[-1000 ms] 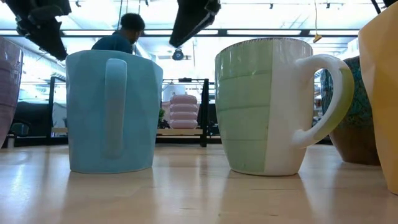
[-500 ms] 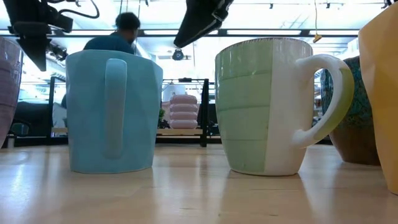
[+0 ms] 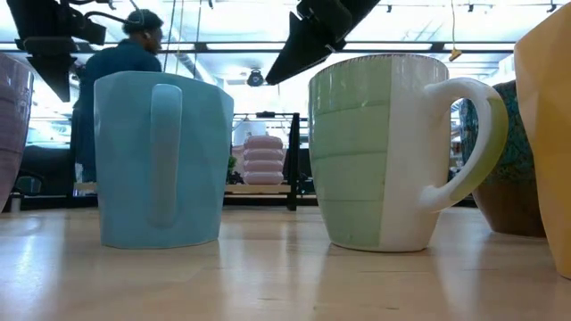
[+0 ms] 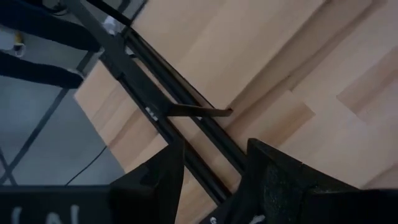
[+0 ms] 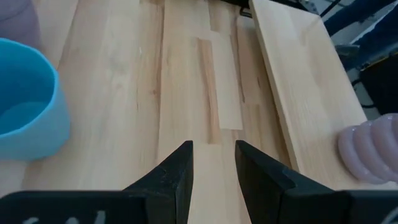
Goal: Place coffee mugs
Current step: Put the green mug on the shelf
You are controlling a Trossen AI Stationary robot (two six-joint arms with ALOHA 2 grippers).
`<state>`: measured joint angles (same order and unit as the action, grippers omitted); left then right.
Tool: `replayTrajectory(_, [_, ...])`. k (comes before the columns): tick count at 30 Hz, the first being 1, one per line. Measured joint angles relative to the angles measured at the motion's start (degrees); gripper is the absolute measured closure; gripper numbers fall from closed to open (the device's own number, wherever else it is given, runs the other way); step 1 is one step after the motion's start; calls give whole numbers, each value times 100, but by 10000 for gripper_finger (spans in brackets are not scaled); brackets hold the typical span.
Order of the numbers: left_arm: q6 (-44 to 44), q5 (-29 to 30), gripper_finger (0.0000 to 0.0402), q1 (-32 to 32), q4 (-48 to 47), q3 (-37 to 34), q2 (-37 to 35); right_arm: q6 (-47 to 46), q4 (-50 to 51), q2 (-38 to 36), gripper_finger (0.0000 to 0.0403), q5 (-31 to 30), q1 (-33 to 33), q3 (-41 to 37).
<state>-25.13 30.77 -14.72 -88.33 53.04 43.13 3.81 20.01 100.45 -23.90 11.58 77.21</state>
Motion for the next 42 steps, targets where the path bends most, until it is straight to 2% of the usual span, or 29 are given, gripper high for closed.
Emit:
replayTrajectory(6, [-153,72,221,0,12,0,0,381,-263,-7,278,29,-72,-11])
replayTrajectory(10, [-235,157,221,0,13,0,0,678,-583,-7,278,511,-227,-11])
replayTrajectory(14, [-162,142,221,21,13,0,-7,836,-682,-7,278,1272,-439,-11])
replayTrajectory(17, [87,229,221,24,12,0,-7,664,-602,-7,278,1722,-583,-11])
replayTrajectory(20, [309,707,221,24,1,0,-7,259,-412,-7,278,1987,-653,-11])
replayTrajectory(23, [422,1140,221,24,49,0,-9,-80,-202,-7,278,1991,-620,-11])
replayTrajectory(25, [631,1205,221,24,178,0,-13,-284,-54,-7,278,1923,-542,1])
replayTrajectory(30, [1110,727,221,24,438,0,-13,-763,807,-7,278,1926,-382,302])
replayTrajectory(38, [1036,348,221,24,441,0,-15,-1200,2162,-5,271,1937,-201,451])
replayTrajectory(42, [1116,-85,221,24,430,0,-11,-1313,2677,-10,257,2163,-249,448])
